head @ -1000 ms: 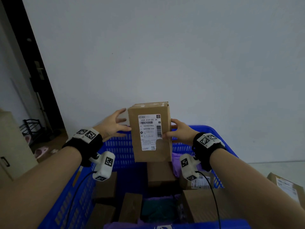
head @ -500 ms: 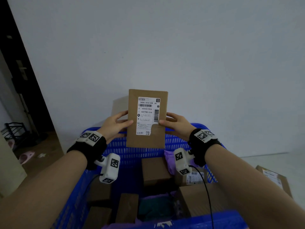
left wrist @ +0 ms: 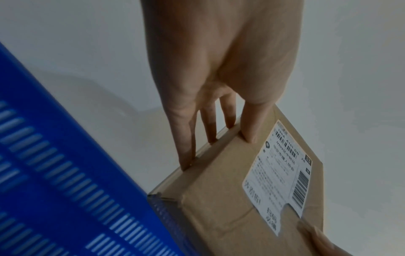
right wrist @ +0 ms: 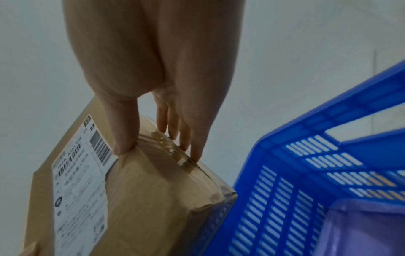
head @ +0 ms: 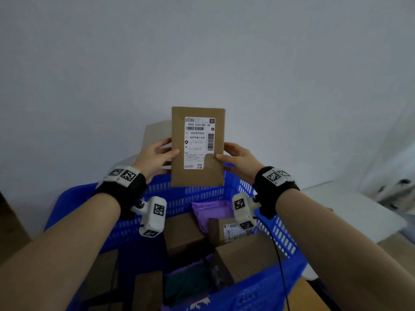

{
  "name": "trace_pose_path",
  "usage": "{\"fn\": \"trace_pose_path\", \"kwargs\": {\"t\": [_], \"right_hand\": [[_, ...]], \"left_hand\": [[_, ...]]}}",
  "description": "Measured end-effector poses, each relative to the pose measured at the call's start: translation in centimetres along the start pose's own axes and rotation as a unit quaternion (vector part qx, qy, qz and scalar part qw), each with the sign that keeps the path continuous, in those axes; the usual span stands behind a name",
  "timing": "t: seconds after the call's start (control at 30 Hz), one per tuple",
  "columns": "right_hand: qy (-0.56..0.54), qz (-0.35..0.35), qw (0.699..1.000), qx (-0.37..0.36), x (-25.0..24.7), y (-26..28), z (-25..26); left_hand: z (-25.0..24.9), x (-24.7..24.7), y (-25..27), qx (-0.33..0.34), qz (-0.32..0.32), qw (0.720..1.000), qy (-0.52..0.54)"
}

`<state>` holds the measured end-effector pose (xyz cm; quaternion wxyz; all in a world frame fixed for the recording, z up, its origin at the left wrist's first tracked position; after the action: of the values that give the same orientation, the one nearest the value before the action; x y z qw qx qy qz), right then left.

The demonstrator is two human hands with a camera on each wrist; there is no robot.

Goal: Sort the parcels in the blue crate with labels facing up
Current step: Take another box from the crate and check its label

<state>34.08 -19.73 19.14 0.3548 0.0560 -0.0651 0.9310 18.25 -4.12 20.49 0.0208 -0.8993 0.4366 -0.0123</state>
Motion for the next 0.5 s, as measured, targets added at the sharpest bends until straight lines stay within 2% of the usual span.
{"fn": "trace_pose_path", "kwargs": {"t": [0.2, 0.5], "right_hand": [[0.011, -0.046, 0.999, -0.013, -6.7, 2.4, 2.3], [0.023, -0.115, 0.993, -0.006, -20.5, 4.9, 4.3]], "left_hand": [[0.0, 7.6, -2.1, 0.002, 0.054, 0.998, 0.007], [0.5, 21.4, -5.1, 0.005, 0.116, 0.993, 0.017]]}}
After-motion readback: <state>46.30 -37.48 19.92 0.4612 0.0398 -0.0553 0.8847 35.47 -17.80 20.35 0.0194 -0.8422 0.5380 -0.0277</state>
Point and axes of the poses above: each hand's wrist, its own y-axis away from the middle knuckle, its own x-axis out of the palm, z = x × y, the point moved 9 cm from there along -y, towards the middle knuckle
